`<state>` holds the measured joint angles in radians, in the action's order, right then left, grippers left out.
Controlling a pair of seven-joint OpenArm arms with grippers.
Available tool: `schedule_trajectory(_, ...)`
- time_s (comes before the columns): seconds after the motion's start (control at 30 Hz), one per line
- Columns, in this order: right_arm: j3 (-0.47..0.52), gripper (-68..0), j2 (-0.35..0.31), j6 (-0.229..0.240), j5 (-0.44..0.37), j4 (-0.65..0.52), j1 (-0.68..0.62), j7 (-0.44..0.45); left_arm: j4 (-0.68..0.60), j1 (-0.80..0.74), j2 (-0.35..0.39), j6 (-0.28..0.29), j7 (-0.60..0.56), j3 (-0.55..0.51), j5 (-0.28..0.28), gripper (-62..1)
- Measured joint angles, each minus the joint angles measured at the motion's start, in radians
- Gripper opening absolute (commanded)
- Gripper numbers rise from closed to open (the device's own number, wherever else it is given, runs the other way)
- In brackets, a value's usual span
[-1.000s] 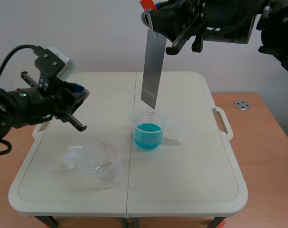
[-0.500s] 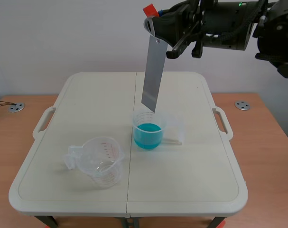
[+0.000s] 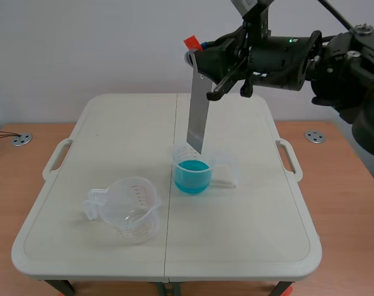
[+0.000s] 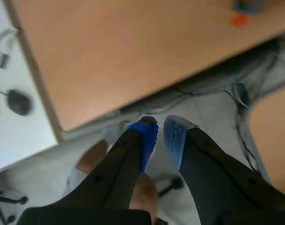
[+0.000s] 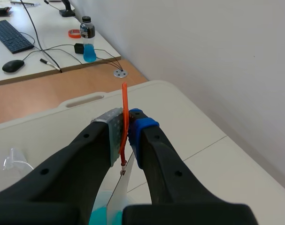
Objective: Hold the metal plate by the orange handle, dip it into the blue solution, take it out and point at it, then put the plate back in the beaker on the left.
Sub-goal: 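Point at the plate with the left hand, then lower the plate into the blue solution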
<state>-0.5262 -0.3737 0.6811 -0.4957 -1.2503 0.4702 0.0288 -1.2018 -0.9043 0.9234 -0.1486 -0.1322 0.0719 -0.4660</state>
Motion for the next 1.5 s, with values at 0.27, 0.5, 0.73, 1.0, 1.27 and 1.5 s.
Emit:
schedule_trajectory(0.27, -0.005, -66.2, 0.033, -0.003, 0.021, 0.049, 0.000, 0.031, 0.000, -0.034, -0.182, 0.124, 0.001, 0.067, 0.120, -51.5)
schedule_trajectory(0.5, -0.008, -66.2, 0.067, -0.003, 0.048, 0.116, 0.000, 0.052, 0.003, -0.029, -0.266, 0.146, 0.034, 0.240, 0.161, -51.5)
schedule_trajectory(0.73, -0.061, -66.2, 0.069, -0.003, 0.076, 0.183, 0.000, 0.111, 0.005, -0.029, -0.301, 0.143, 0.082, 0.354, 0.163, -51.5)
schedule_trajectory(1.0, -0.119, -66.2, 0.069, -0.004, 0.120, 0.248, 0.000, 0.182, 0.005, -0.019, -0.300, 0.143, 0.087, 0.371, 0.163, -51.5)
schedule_trajectory(1.27, -0.235, -66.2, 0.069, -0.045, 0.118, 0.323, 0.032, 0.261, 0.005, -0.015, -0.300, 0.143, 0.087, 0.366, 0.163, -51.5)
schedule_trajectory(1.5, -0.252, -66.2, 0.068, -0.060, 0.103, 0.403, 0.056, 0.311, 0.005, -0.016, -0.300, 0.143, 0.087, 0.366, 0.163, -51.5)
